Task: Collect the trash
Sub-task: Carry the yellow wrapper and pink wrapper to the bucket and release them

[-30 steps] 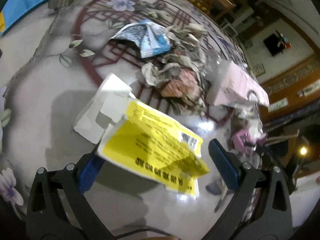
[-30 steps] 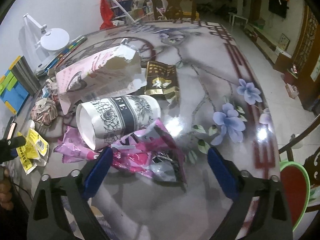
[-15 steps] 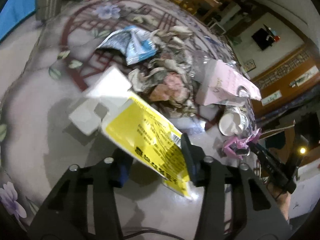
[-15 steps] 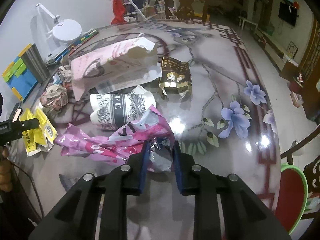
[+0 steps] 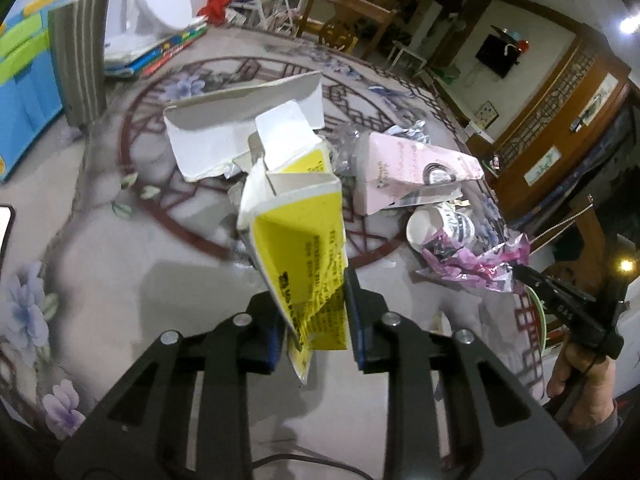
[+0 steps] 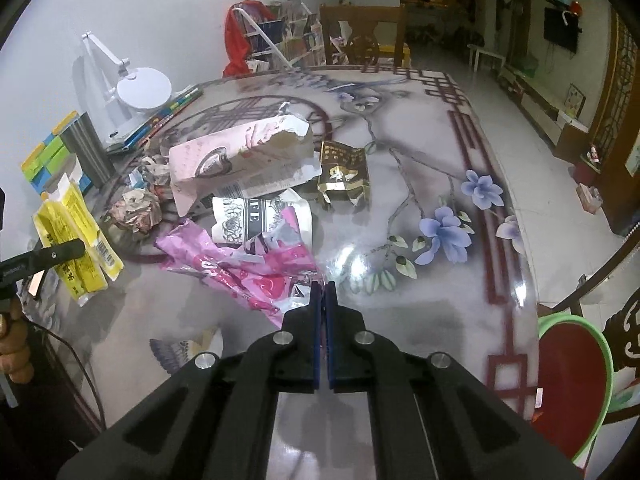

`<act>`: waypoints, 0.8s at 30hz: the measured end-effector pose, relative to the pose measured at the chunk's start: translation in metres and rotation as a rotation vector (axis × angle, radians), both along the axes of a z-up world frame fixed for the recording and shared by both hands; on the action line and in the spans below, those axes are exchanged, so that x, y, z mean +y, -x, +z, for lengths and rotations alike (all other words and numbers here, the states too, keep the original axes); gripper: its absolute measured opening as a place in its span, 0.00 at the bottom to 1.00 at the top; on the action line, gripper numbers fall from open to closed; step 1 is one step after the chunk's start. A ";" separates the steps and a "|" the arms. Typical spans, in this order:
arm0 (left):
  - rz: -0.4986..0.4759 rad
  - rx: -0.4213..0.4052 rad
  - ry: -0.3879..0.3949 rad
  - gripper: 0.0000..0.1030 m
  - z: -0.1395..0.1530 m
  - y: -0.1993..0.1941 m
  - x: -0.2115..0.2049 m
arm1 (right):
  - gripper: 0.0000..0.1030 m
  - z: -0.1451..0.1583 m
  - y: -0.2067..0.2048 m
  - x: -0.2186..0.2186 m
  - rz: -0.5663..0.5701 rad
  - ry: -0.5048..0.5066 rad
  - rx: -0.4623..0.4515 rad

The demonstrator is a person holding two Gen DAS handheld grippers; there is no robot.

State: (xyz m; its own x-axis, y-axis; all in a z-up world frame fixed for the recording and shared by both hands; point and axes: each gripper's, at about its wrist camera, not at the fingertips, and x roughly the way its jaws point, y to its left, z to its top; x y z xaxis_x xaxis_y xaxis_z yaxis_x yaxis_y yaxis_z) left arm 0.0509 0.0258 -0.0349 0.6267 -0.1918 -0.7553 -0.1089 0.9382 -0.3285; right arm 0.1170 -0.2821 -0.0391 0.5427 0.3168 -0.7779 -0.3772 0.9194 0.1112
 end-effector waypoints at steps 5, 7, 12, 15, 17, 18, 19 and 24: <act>-0.035 -0.045 -0.053 0.25 0.017 0.003 -0.015 | 0.01 0.011 0.008 -0.010 -0.016 -0.040 -0.032; -0.056 -0.067 -0.082 0.25 0.024 0.004 -0.023 | 0.01 0.015 0.011 -0.017 -0.026 -0.073 -0.040; -0.093 -0.091 -0.109 0.25 0.036 0.003 -0.038 | 0.01 0.027 0.018 -0.029 -0.044 -0.106 -0.071; -0.117 -0.099 -0.116 0.25 0.042 0.000 -0.049 | 0.01 0.032 0.022 -0.036 -0.058 -0.119 -0.089; -0.138 -0.104 -0.118 0.25 0.045 -0.004 -0.057 | 0.01 0.036 0.024 -0.042 -0.072 -0.133 -0.100; -0.148 -0.107 -0.118 0.25 0.046 -0.005 -0.062 | 0.01 0.038 0.025 -0.045 -0.079 -0.139 -0.106; -0.159 -0.112 -0.119 0.25 0.047 -0.006 -0.066 | 0.01 0.040 0.026 -0.049 -0.087 -0.146 -0.112; -0.249 -0.132 -0.107 0.25 0.053 -0.015 -0.098 | 0.01 0.052 0.029 -0.076 -0.144 -0.186 -0.131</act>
State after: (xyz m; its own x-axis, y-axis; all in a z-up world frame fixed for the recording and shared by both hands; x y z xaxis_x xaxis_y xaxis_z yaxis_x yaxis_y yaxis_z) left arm 0.0659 -0.0726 0.0183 0.6646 -0.2750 -0.6947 0.1655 0.9609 -0.2220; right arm 0.0885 -0.3585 0.0128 0.6848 0.3599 -0.6336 -0.2663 0.9330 0.2422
